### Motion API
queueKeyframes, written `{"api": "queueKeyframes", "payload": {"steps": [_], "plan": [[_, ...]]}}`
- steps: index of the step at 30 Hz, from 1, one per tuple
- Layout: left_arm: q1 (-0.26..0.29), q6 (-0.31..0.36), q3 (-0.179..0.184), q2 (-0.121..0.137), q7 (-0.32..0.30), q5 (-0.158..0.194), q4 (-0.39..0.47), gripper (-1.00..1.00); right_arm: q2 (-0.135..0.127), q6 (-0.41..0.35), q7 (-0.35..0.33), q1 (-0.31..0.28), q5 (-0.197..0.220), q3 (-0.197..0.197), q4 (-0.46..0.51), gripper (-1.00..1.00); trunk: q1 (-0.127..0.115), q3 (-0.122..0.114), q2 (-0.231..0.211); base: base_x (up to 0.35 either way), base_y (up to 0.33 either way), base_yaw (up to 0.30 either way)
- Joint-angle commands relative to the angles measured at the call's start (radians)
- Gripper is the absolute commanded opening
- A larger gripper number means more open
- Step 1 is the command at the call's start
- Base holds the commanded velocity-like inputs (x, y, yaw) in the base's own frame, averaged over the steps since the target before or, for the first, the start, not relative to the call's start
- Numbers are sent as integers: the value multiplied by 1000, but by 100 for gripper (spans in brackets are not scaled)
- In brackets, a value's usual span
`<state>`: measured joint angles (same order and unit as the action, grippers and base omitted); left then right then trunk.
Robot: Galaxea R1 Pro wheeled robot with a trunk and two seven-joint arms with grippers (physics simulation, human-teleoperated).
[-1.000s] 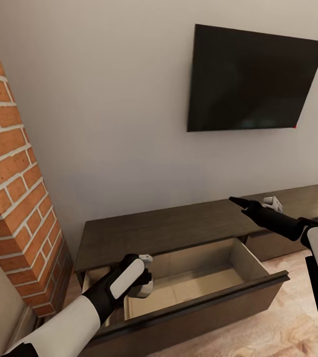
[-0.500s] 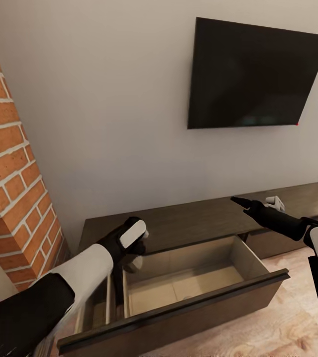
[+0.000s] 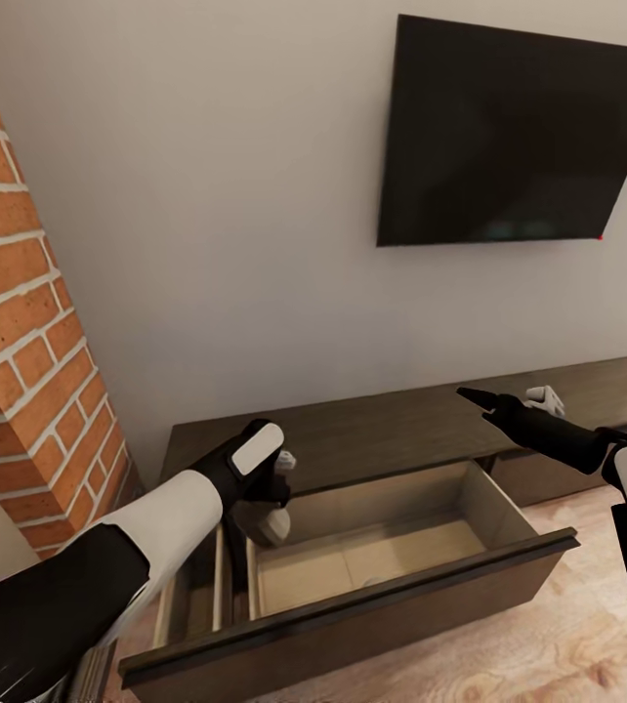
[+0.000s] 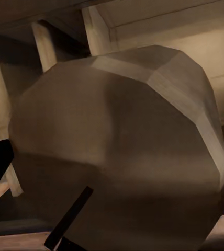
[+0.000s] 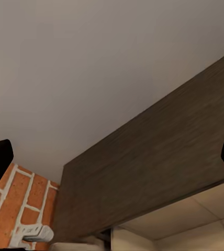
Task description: Place each of the two pumpkins and all three candles from the living room inside a cabinet in the living room (use any cabinet), then make sure every cabinet is closed, and position the cauldron so it is next to a table in the living room.
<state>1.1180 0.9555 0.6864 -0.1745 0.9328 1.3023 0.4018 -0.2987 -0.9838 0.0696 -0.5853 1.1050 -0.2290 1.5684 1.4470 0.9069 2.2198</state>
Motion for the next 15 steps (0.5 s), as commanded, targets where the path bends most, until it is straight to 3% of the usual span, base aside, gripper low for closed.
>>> {"api": "queueKeyframes", "payload": {"steps": [1, 5, 15], "plan": [[2, 4, 5, 0, 8, 18, 0, -100, 0, -4, 7, -1, 8, -1, 1, 100, 0, 3, 1, 0, 0, 61], [3, 4, 5, 0, 3, 37, 2, -100, 0, -4, 7, -1, 8, -1, 1, 100, 0, 9, 1, 0, 0, 61], [3, -19, 8, 0, -36, 35, 5, -100, -6, -4, 7, -1, 8, -1, 1, 100, 0, 23, 1, 0, 0, 61]]}}
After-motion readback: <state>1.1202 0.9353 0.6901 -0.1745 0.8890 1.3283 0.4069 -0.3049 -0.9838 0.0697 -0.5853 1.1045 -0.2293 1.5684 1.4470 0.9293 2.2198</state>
